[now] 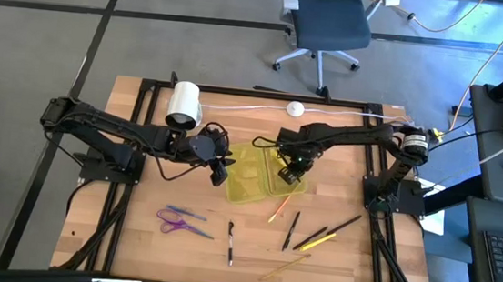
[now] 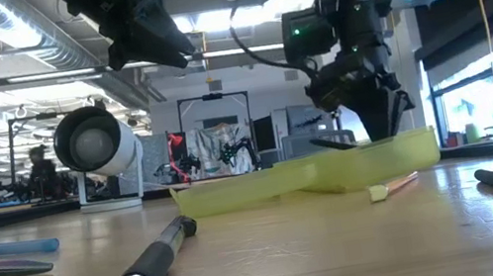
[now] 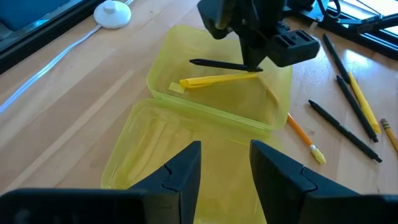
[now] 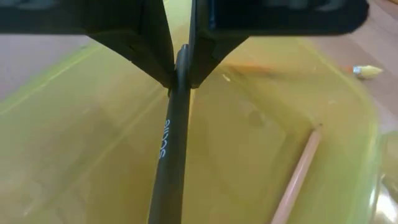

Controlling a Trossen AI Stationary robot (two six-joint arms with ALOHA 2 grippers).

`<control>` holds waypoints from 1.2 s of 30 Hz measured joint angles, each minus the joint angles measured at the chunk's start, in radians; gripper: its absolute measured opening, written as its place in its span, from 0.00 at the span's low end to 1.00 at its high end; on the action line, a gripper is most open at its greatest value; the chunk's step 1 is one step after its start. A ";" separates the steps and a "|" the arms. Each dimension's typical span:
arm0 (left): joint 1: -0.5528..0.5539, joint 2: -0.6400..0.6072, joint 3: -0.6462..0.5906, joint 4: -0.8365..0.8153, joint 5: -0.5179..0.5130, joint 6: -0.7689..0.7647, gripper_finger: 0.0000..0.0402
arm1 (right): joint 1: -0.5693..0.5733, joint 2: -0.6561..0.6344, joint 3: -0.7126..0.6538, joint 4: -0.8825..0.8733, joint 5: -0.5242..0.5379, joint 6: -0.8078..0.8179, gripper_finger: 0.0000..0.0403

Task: Pick & place school supplies into a supply box
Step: Put the black pen into the yellow supply box

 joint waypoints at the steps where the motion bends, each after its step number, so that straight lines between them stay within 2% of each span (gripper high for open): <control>1: 0.000 0.000 0.000 0.000 0.000 0.000 0.32 | -0.003 0.000 0.000 0.000 0.000 0.012 0.11; 22: 0.000 0.000 0.000 0.000 0.000 0.000 0.32 | -0.009 0.000 0.000 -0.002 0.002 0.010 0.12; 31: 0.000 0.000 0.000 0.000 0.000 0.000 0.32 | -0.009 0.000 0.000 0.002 0.055 0.013 0.29; 36: 0.000 0.000 0.000 0.000 0.000 0.000 0.32 | -0.015 -0.032 0.005 -0.002 0.070 -0.025 0.32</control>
